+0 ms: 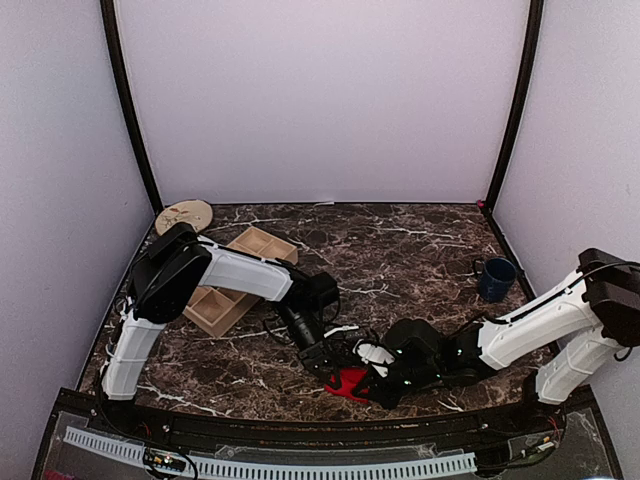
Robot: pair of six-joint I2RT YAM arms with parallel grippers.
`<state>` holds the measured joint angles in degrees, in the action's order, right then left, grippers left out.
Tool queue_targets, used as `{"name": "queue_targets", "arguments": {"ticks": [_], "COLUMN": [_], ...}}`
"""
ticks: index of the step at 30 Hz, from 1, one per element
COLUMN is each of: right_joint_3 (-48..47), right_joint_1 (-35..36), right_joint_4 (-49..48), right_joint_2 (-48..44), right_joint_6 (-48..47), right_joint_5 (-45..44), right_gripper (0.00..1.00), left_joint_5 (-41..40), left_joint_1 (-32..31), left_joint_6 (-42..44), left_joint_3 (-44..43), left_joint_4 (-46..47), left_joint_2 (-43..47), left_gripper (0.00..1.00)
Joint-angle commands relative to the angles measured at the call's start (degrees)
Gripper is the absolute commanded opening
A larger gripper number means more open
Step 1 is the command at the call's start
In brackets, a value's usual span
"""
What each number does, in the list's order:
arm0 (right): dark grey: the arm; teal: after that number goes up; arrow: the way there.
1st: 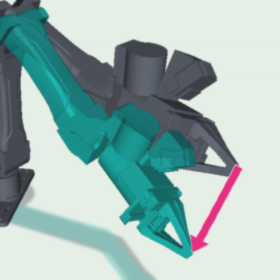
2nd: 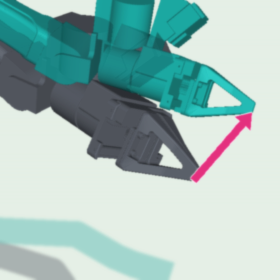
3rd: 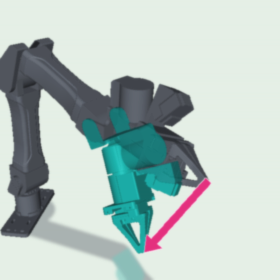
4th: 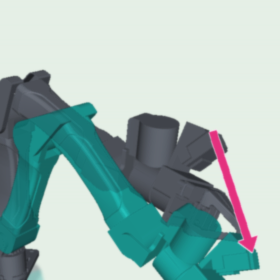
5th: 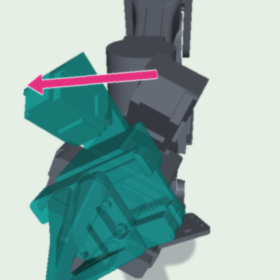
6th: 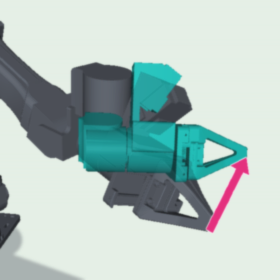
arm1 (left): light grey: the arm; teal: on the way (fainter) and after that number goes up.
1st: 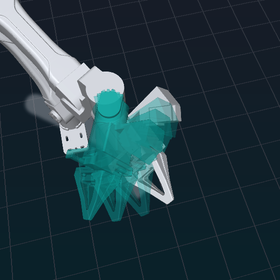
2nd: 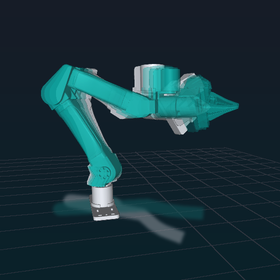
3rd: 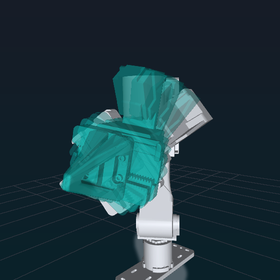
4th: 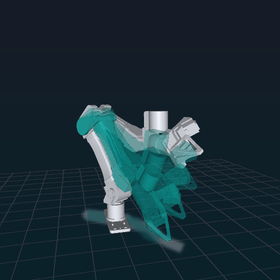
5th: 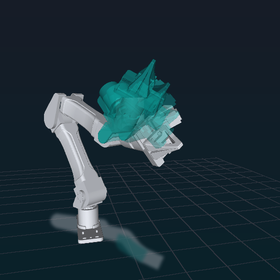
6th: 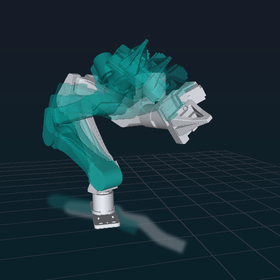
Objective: Roll the socks
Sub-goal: Roll the sock at the center of the board.
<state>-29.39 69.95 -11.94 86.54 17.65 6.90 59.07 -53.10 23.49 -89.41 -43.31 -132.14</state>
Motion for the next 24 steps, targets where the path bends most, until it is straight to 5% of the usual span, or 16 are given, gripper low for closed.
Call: {"name": "queue_targets", "arguments": {"ticks": [1,24], "right_joint_3": [2.08,6.98], "right_joint_1": [-2.63,-9.75], "right_joint_4": [-1.80,-8.51], "right_joint_2": [0.82,0.96], "right_joint_6": [2.48,9.83], "right_joint_5": [2.00,8.66], "right_gripper": [0.00,0.00], "left_joint_5": [-5.99,-14.82], "left_joint_1": [1.53,8.54], "left_joint_6": [-4.00,-22.58], "left_joint_3": [3.59,21.58], "left_joint_4": [8.16,38.97], "left_joint_2": [2.99,14.18], "left_gripper": [0.22,0.26]}}
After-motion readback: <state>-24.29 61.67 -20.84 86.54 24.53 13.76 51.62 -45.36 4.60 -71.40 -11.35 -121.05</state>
